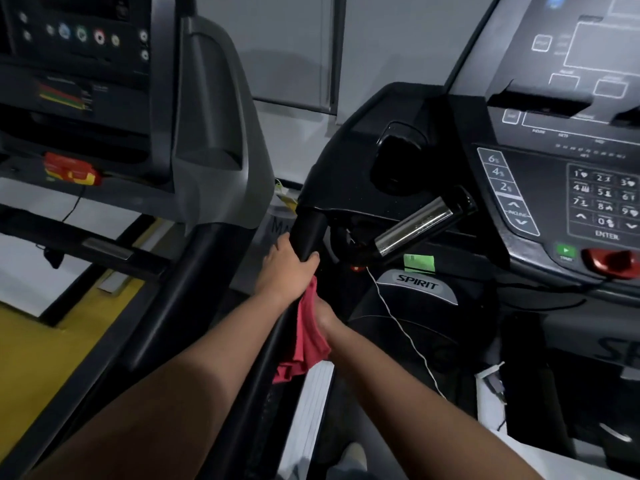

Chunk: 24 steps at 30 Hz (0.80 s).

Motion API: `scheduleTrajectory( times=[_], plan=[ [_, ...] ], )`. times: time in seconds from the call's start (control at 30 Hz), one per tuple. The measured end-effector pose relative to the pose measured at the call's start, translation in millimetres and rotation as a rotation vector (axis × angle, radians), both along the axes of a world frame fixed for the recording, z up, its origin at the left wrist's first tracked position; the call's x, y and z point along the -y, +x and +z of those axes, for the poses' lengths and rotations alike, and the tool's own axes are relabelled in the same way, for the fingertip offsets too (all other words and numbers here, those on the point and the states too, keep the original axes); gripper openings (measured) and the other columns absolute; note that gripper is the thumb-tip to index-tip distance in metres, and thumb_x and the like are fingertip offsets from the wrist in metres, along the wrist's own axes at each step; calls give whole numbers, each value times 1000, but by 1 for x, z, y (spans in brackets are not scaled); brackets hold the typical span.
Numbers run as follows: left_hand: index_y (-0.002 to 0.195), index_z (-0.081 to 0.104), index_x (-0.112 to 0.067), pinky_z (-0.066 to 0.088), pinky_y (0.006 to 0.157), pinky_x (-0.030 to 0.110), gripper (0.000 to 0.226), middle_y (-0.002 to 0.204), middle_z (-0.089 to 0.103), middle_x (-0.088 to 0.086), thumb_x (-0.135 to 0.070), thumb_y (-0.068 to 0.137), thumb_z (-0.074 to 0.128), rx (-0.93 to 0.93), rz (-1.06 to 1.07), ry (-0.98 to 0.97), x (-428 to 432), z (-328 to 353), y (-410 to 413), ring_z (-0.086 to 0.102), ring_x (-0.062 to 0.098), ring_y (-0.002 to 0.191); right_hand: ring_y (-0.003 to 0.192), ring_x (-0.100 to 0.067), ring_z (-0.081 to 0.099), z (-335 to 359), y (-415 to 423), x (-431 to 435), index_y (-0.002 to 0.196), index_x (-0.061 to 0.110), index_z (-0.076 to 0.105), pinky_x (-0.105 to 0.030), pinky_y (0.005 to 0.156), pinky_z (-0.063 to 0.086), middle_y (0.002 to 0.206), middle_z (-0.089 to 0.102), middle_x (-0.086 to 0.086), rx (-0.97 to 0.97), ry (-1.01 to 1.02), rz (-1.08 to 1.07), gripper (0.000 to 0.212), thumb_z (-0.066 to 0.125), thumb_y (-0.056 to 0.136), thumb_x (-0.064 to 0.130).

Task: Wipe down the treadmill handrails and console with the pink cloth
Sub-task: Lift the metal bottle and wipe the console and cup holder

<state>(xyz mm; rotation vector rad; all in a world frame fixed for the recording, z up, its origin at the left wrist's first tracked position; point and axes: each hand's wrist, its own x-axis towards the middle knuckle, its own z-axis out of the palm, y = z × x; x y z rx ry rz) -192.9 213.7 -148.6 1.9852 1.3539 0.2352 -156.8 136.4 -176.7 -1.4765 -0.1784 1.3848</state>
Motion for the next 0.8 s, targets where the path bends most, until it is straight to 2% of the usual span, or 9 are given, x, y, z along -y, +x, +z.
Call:
scheduleTrajectory(
  times=[0.1,0.13,0.23,0.33,0.47,0.57,0.63,0.73,0.8],
  plan=[
    [135,39,-12,46,86,36,65,123,55,6,-51,86,56,-7,28,-86,-9,4,12,56,27,108,66,-7,41,11,9,6,90,19,48,-8,47,38,77,44,0,118,-69,116,28,24,105,23],
    [132,41,-11,44,81,33,64,118,57,4,-52,85,57,1,37,-131,-11,7,15,57,24,102,70,-8,45,16,12,9,85,18,48,-6,49,38,82,46,-1,134,-93,116,31,26,105,26],
    [120,54,-11,47,78,33,75,107,64,2,-65,69,60,39,54,-248,-23,11,20,61,21,92,87,-19,58,47,32,24,110,1,62,-15,56,39,99,59,-12,350,-85,192,43,37,101,36],
    [112,63,-3,52,87,38,91,106,68,15,-68,49,57,81,62,-281,-34,3,26,65,31,95,59,-10,56,97,57,43,81,13,66,-16,47,40,74,64,-2,524,37,158,40,45,95,44],
    [112,63,-12,51,87,40,83,103,69,11,-75,58,60,81,103,-279,-32,-1,26,65,30,91,63,-14,59,155,84,64,77,8,65,-31,62,48,71,66,-1,688,259,-28,39,54,90,44],
    [114,60,-14,47,66,33,73,97,67,8,-74,73,56,23,110,-211,-30,-2,27,63,25,80,53,-2,54,191,113,79,68,17,58,-18,54,44,58,61,11,814,345,-222,30,55,93,33],
    [113,59,-14,43,62,31,67,93,65,6,-70,77,56,18,115,-199,-29,-3,28,62,23,77,43,4,42,210,134,89,63,19,51,-13,46,35,44,49,17,929,348,-293,34,53,95,32],
    [117,59,-18,46,70,33,66,98,64,3,-69,76,57,26,117,-197,-30,-7,27,60,21,82,50,3,45,211,163,93,69,22,54,-21,57,39,53,53,19,1143,295,-324,30,51,93,40],
    [119,59,-18,48,74,34,69,99,64,2,-71,74,57,37,120,-187,-31,-10,27,60,21,83,69,-4,59,193,172,84,92,24,63,-24,68,46,79,63,13,1259,193,-228,29,48,90,48]
  ],
)
